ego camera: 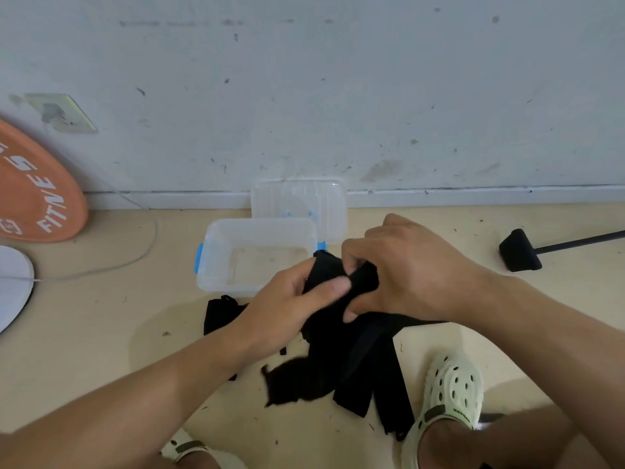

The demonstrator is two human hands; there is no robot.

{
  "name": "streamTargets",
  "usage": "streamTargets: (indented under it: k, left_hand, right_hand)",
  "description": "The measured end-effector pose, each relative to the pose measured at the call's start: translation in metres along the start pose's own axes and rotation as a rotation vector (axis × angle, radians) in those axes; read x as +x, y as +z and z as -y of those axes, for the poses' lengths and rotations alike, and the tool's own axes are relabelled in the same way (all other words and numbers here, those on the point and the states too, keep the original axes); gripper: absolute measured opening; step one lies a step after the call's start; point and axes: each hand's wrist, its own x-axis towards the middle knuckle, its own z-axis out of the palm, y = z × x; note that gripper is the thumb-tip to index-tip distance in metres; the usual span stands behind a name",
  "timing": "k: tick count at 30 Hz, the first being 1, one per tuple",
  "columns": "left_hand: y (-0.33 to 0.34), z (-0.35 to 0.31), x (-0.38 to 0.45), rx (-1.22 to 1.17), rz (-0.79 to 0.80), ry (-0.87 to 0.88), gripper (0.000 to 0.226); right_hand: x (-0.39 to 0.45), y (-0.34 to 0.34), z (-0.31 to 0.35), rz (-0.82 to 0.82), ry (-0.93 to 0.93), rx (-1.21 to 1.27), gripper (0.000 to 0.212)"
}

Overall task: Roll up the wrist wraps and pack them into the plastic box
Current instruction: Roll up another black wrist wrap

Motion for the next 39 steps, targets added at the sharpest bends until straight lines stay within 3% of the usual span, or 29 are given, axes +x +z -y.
streamTargets:
  k: [4, 10, 15, 19, 21, 24, 26, 33, 39]
  left_hand:
    - [-0.002, 0.003, 0.002, 0.177, -0.037, 0.011, 0.048]
    - [-0.007, 0.004, 0.001, 0.194, -0.231, 0.041, 0.048]
    - [-0.009, 0.005, 0.000, 0.153, -0.330, 0.006, 0.048]
    - [-0.006, 0.001, 0.000, 0.090, -0.276, -0.015, 0.046]
    - [-0.005, -0.003, 0.000, -0.069, -0.212, -0.058, 0.039]
    - [-0.004, -0.005, 0.001, -0.346, -0.122, -0.179, 0.035]
    - [-0.004, -0.004, 0.003, -0.396, -0.123, -0.202, 0.034]
    - [0.000, 0.001, 0.005, -0.320, -0.167, -0.146, 0.031]
    - [0.005, 0.001, 0.001, -0.187, -0.187, -0.033, 0.049]
  right_hand:
    - [-0.001, -0.008, -0.003, 0.020, 0.113, -0.002, 0.056]
    - [-0.006, -0.031, -0.040, 0.210, 0.434, 0.225, 0.048]
    - [-0.011, -0.037, -0.052, 0.098, 0.511, 0.501, 0.026]
    - [-0.008, -0.033, -0.046, -0.113, 0.546, 0.878, 0.018]
    - [-0.007, -0.033, -0.042, -0.179, 0.546, 0.986, 0.027]
    - [-0.007, -0.032, -0.033, -0.185, 0.499, 1.055, 0.047]
    - [-0.006, -0.028, -0.028, -0.164, 0.473, 1.051, 0.051]
    - [-0.003, -0.013, -0.015, -0.105, 0.393, 1.014, 0.047]
    - [0.000, 0.009, -0.006, -0.200, 0.377, 1.096, 0.045]
